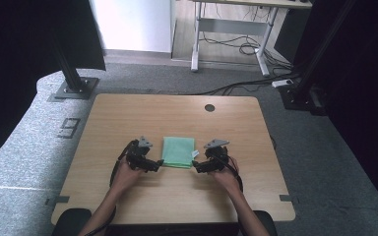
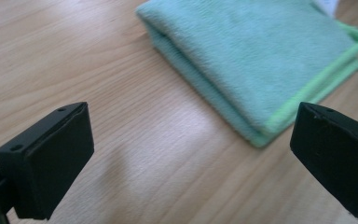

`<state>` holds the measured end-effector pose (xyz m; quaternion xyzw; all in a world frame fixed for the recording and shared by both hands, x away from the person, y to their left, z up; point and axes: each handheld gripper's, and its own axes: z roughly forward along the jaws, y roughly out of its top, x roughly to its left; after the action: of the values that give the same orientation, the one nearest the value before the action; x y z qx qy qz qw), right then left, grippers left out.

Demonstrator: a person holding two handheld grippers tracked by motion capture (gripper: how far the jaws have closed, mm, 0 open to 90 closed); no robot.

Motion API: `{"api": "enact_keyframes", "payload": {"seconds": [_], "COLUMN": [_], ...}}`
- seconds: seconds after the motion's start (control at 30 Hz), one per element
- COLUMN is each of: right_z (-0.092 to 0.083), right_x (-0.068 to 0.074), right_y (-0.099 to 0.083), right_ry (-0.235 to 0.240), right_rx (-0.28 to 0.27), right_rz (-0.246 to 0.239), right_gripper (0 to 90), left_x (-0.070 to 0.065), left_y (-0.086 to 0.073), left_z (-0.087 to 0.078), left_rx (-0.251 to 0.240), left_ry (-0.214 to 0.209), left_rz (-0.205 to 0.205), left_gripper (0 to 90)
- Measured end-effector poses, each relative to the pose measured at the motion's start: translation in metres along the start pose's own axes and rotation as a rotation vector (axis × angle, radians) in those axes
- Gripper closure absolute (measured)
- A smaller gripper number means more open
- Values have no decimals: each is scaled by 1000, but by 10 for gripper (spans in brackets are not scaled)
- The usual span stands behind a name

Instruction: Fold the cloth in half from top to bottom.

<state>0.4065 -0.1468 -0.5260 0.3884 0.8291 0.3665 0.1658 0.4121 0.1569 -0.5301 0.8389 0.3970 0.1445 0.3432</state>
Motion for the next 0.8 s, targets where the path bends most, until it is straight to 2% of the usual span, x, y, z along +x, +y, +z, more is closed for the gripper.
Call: {"api": "enact_keyframes", "payload": {"seconds": [0.03, 0.13, 0.17, 0.4, 0.5, 0.63, 0.7, 0.77, 0.8], "right_z": [5, 11, 19, 31, 31, 24, 21, 9, 9], "right_x": [3, 6, 8, 5, 4, 6, 6, 6, 6], "right_y": [-2, -5, -6, -4, -4, -3, -3, -2, -2], "right_ry": [9, 18, 17, -6, -14, 0, 3, 5, 5], "right_rx": [8, 26, 45, 66, 64, 51, 46, 31, 31], "right_rz": [3, -5, -8, 1, 1, -4, -7, -20, -20], "right_gripper": [37, 34, 32, 32, 32, 32, 32, 32, 32], "left_x": [3, 5, 6, 4, 4, 3, 1, -4, -4], "left_y": [-2, -5, -7, -8, -8, -7, -5, -2, -2], "left_z": [4, 9, 13, 15, 15, 10, 4, -9, -9], "left_rx": [10, 25, 41, 43, 42, 34, 25, 8, 8], "left_ry": [5, 13, 20, 20, 18, 26, 24, 21, 21], "left_rz": [-19, -27, -25, -25, -24, -16, -5, 27, 27], "left_gripper": [0, 0, 0, 0, 0, 0, 0, 0, 0]}}
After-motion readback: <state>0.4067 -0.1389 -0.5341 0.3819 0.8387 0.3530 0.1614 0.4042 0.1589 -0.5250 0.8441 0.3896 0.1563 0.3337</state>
